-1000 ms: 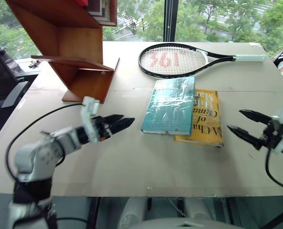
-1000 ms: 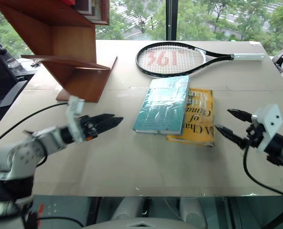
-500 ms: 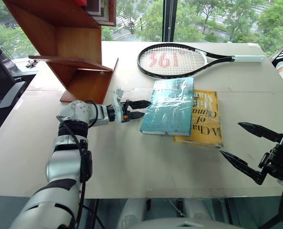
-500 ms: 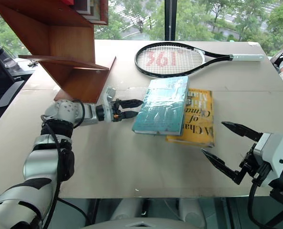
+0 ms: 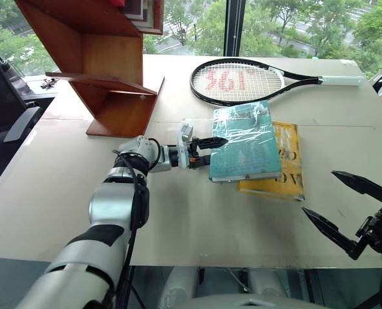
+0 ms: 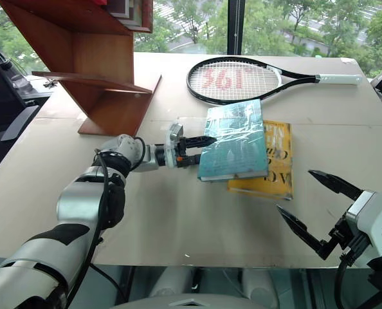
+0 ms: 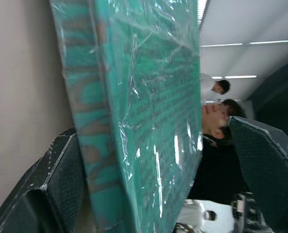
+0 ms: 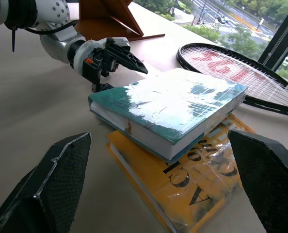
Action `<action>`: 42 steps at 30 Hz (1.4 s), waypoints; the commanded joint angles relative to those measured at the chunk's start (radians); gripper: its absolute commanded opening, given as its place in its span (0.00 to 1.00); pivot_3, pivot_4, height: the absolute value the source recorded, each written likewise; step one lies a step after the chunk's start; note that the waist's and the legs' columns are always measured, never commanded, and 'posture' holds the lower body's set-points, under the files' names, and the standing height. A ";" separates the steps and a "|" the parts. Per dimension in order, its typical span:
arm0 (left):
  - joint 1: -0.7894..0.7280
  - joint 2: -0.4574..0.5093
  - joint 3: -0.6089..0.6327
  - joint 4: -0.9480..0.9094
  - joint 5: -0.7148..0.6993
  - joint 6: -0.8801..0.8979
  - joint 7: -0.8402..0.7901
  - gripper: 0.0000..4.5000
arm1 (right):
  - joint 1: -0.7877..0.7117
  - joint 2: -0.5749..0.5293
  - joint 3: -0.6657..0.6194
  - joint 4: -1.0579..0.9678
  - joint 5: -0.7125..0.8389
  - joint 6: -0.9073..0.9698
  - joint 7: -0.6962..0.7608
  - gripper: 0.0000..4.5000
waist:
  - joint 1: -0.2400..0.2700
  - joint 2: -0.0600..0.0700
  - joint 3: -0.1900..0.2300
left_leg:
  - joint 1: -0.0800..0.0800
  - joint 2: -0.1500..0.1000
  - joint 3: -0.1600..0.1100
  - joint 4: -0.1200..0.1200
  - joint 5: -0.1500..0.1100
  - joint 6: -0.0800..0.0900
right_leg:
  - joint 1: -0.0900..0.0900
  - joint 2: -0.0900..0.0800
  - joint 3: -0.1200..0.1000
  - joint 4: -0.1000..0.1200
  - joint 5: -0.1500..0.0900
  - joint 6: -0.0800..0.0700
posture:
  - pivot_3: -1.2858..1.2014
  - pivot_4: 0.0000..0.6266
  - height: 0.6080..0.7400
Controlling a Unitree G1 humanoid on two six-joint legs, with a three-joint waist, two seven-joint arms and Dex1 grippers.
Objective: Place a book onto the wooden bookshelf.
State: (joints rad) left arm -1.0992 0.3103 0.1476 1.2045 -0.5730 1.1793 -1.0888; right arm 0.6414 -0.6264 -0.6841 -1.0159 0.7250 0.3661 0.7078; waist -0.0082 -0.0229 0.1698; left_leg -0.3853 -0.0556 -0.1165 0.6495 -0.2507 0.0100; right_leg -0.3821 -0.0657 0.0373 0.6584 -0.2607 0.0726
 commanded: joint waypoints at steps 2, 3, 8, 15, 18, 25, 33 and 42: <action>-0.016 -0.019 0.044 0.021 0.025 -0.020 0.023 1.00 | 0.014 -0.014 -0.014 -0.031 0.009 -0.034 -0.027 0.99 | -0.003 0.000 0.000 | 0.000 0.000 0.000 0.000 0.000 0.000 | 0.000 0.000 0.000 0.000 0.000 0.000 | 0.52 0.24 1.00; -0.012 -0.025 0.062 0.029 0.028 -0.039 0.052 1.00 | 0.015 -0.015 -0.009 -0.031 0.006 -0.034 -0.032 0.99 | -0.003 0.000 0.000 | 0.000 0.000 0.000 0.000 0.000 0.000 | 0.000 0.000 0.000 0.000 0.000 0.000 | 0.52 0.24 1.00; -0.016 -0.042 0.149 0.061 0.017 -0.067 0.106 0.89 | 0.027 -0.004 0.000 -0.029 0.006 -0.032 -0.028 1.00 | -0.002 0.000 0.000 | 0.001 0.000 0.000 0.000 0.000 0.000 | 0.000 0.000 0.000 0.001 0.000 0.000 | 0.52 0.24 1.00; -0.025 -0.017 0.133 0.023 0.037 0.038 -0.021 0.27 | 0.049 0.003 -0.006 -0.025 0.021 -0.052 -0.001 1.00 | -0.004 0.000 0.000 | 0.001 0.000 0.000 0.000 0.000 0.000 | 0.000 0.000 0.000 0.001 -0.001 0.003 | 0.52 0.24 1.00; -0.019 0.023 0.128 -0.027 0.020 0.116 -0.069 0.03 | 0.026 -0.005 0.012 -0.008 0.015 -0.053 0.002 1.00 | -0.005 0.000 0.000 | 0.000 0.000 0.000 0.000 0.000 0.000 | 0.000 0.000 0.000 0.001 -0.001 0.001 | 0.52 0.24 1.00; 0.115 0.109 0.194 -0.713 -0.174 0.369 -0.004 0.03 | -0.114 -0.051 0.078 0.069 0.035 -0.044 0.019 1.00 | -0.016 -0.002 0.003 | 0.000 0.003 0.002 0.000 0.000 0.000 | -0.002 -0.001 0.002 0.001 0.000 0.000 | 0.52 0.24 1.00; 0.211 0.324 -0.045 -1.460 0.226 -0.712 -0.038 0.03 | -0.361 -0.091 0.240 0.252 0.011 -0.061 0.084 1.00 | 0.008 -0.002 0.002 | -0.011 0.003 0.003 0.000 0.003 -0.006 | -0.013 -0.006 0.003 -0.001 0.001 -0.002 | 0.52 0.24 1.00; -0.037 0.815 -0.166 -0.764 0.679 -1.658 -0.091 0.03 | -0.607 -0.065 0.391 0.397 -0.014 -0.109 0.151 1.00 | -0.010 0.001 0.003 | -0.010 0.003 0.008 -0.002 0.001 -0.001 | -0.014 0.001 0.005 0.000 0.002 -0.002 | 0.52 0.24 1.00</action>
State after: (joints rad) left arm -1.0949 1.0781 -0.0168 0.3396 0.0547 -0.3565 -1.1767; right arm 0.0609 -0.6951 -0.2946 -0.6090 0.7096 0.2864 0.8451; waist -0.0185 -0.0216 0.1731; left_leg -0.3953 -0.0525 -0.1087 0.6479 -0.2495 0.0086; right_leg -0.3968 -0.0647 0.0427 0.6584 -0.2592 0.0705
